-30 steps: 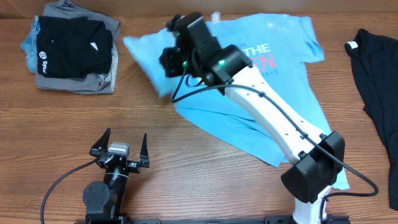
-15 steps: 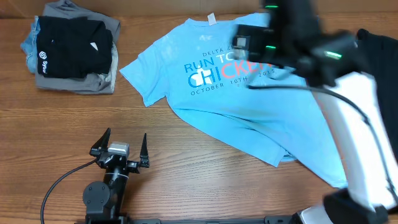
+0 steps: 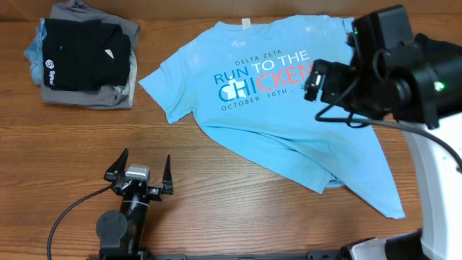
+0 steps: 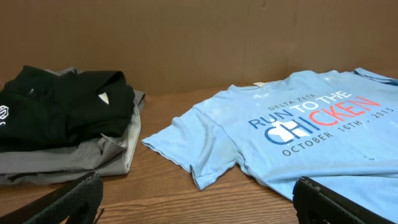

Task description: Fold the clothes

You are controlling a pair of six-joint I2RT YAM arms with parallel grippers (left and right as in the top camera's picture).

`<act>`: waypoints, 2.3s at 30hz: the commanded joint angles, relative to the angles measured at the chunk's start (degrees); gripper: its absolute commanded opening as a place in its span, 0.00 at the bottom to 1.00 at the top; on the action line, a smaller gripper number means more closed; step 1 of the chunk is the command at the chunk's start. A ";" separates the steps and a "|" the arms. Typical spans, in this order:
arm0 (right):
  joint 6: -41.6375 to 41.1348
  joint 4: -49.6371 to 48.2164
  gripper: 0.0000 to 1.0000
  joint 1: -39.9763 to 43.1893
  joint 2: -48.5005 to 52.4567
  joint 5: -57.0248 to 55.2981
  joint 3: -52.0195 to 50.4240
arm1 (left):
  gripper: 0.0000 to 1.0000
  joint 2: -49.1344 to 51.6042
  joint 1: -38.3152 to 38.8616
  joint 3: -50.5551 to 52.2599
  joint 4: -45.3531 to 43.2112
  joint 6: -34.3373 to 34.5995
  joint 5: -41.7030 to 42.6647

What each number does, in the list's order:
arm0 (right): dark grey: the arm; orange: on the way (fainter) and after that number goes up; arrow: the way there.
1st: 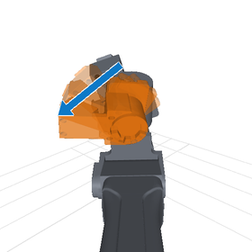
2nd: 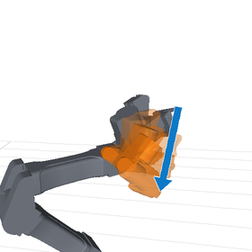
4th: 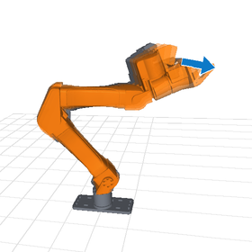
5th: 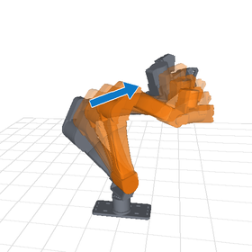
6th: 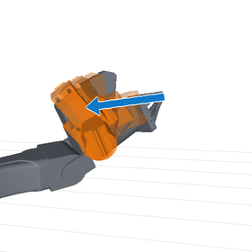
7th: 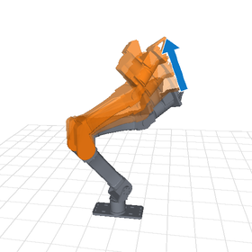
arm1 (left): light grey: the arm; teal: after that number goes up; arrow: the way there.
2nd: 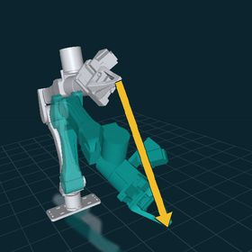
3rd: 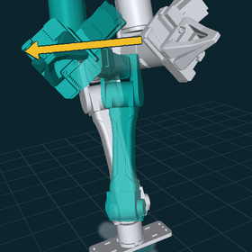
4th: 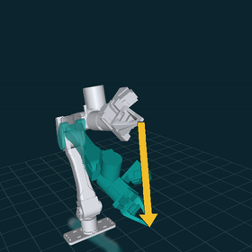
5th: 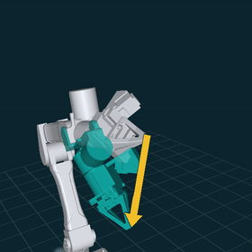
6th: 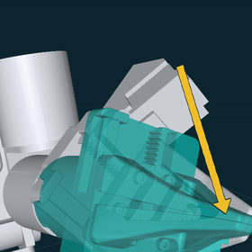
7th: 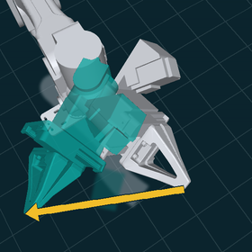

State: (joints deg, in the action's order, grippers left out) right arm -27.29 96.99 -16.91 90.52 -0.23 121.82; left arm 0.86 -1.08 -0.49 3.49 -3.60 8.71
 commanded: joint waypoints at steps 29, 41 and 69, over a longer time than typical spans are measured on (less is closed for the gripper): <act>0.00 -13.16 1.00 0.11 -15.89 14.51 -38.51 | 1.00 1.22 0.35 -9.05 -1.92 25.88 9.62; -0.13 -15.74 1.00 0.09 -15.89 20.00 -38.51 | 1.00 39.28 0.37 -46.47 18.86 16.46 9.55; 0.72 -16.26 1.00 0.09 -15.82 20.06 -38.95 | 1.00 108.76 0.70 -94.49 56.17 16.79 2.47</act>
State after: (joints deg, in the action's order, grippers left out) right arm -27.00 80.73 -16.91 75.85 20.14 83.24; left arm 106.04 -1.08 -93.69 59.94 14.55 11.09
